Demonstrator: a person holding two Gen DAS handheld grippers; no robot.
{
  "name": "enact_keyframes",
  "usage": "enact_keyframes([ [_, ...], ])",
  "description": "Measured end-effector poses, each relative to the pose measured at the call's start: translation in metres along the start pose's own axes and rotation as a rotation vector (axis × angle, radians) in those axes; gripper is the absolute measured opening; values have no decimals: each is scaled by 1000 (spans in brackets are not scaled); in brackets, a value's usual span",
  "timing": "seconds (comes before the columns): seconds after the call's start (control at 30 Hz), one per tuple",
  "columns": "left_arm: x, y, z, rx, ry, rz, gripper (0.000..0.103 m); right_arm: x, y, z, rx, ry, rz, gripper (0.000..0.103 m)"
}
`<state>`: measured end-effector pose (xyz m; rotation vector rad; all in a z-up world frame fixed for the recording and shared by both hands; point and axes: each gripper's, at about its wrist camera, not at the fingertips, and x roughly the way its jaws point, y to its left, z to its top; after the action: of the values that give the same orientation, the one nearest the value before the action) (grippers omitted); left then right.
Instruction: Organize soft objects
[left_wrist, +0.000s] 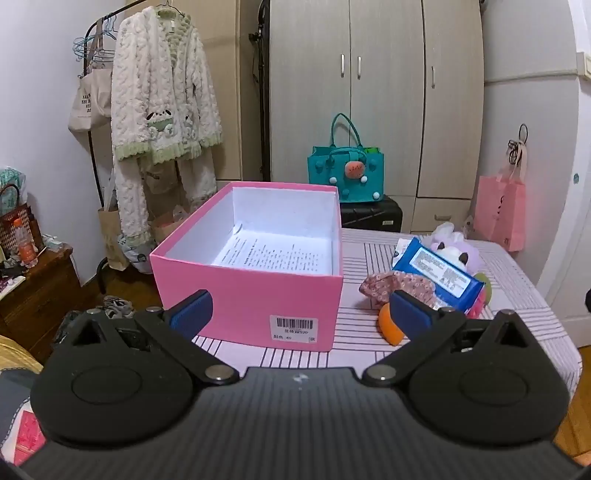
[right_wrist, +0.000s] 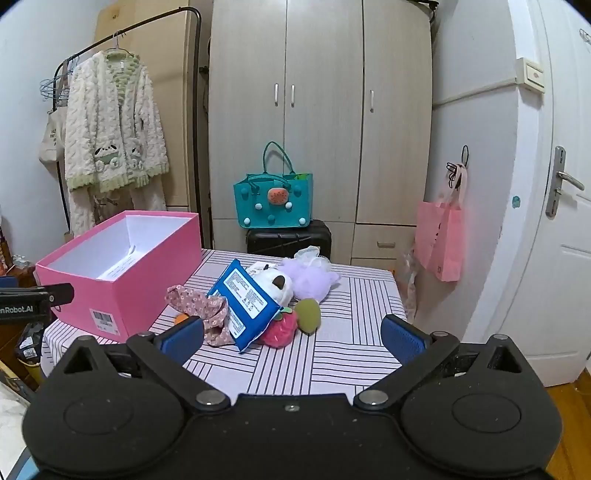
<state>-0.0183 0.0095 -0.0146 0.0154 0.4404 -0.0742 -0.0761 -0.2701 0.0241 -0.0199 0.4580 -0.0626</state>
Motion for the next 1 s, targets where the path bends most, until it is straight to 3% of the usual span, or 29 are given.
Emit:
enact_keyframes([
  [0.57,6,-7,-18,62,29,12,103,9,-2,-17,8,21,-8,103],
  [1.0,4,-10,-22,86,-4,12,103,9,-5,-18,11,19,-18,103],
])
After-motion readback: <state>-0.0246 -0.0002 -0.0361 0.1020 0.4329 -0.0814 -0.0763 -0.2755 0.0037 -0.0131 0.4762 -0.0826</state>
